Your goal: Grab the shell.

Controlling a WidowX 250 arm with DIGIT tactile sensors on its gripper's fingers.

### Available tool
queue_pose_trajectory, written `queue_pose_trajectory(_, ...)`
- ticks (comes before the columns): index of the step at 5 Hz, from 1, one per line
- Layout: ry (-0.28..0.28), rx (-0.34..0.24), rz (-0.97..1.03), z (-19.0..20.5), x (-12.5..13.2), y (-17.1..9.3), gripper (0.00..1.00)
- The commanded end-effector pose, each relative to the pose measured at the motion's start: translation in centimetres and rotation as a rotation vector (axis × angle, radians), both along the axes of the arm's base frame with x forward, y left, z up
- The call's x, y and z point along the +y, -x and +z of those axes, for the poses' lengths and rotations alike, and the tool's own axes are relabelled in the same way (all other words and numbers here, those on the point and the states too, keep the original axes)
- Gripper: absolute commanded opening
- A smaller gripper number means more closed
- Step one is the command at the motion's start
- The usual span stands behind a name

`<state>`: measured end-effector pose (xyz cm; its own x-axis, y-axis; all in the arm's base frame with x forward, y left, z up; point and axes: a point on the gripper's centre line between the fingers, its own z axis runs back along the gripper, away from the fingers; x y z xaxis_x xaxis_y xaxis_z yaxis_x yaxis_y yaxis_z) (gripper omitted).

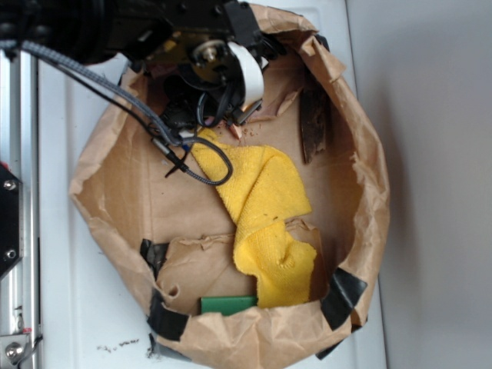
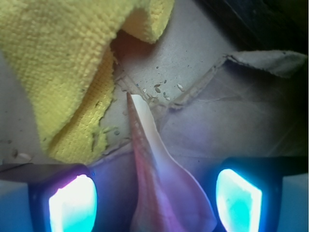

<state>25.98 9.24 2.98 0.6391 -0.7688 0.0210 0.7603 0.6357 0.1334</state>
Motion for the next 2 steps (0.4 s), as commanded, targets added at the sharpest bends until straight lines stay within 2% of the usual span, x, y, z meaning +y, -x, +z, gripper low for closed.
queue_pose_trajectory(1, -0.021, -0.112, -0.003, 1.37, -0.31, -0.46, 0.0)
queue_pose_trajectory(2, -0.016, -0.122, -0.006, 1.42, -0.18, -0.24, 0.0)
